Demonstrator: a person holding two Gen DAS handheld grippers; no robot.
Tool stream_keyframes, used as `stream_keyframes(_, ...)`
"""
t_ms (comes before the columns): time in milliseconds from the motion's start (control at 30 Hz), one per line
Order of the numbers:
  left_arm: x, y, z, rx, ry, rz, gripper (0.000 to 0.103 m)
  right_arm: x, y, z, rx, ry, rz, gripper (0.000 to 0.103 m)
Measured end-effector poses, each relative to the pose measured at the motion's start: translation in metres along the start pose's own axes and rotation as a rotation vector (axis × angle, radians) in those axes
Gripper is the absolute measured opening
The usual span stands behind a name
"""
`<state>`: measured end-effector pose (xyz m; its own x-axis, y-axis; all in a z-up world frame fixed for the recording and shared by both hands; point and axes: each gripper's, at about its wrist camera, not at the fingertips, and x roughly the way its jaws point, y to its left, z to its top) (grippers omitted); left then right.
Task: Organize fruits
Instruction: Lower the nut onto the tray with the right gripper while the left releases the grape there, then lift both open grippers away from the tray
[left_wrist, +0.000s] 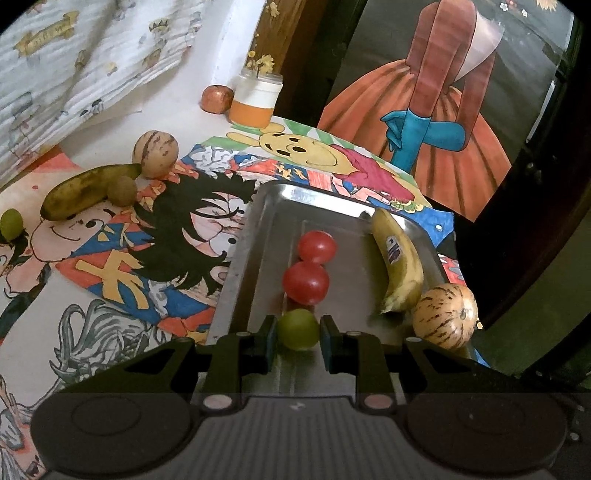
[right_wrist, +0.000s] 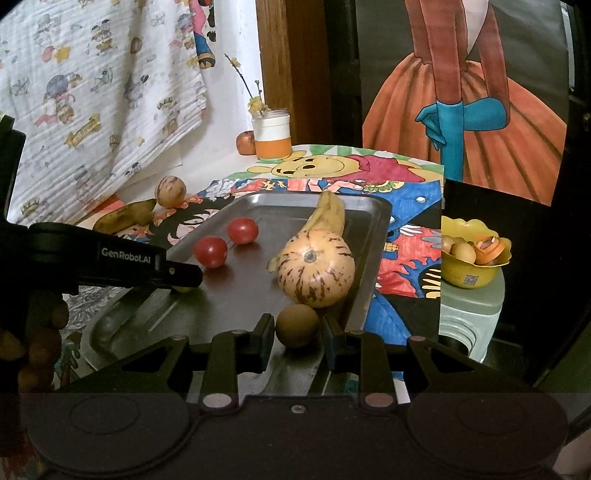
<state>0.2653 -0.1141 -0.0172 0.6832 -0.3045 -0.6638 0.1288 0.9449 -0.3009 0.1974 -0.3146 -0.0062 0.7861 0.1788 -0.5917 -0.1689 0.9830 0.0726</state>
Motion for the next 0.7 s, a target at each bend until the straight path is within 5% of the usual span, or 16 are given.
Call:
stream_keyframes(200,0.000,0.001,0.000,-0.009,0.006,-0.003,0.030,-0.007,0.003,0.000,0.004,-0.014,0.008,0.044)
stream_keyframes(300,-0.001,0.003,0.002,-0.032,0.014,-0.010,0.037,-0.013,0.004,0.001,0.007,-0.023,0.000,0.060)
stream_keyframes(700,-0.052,0.007,0.001,-0.076,-0.079,-0.022,0.090,-0.056,0.009,-0.002,0.058,-0.058,-0.025,0.099)
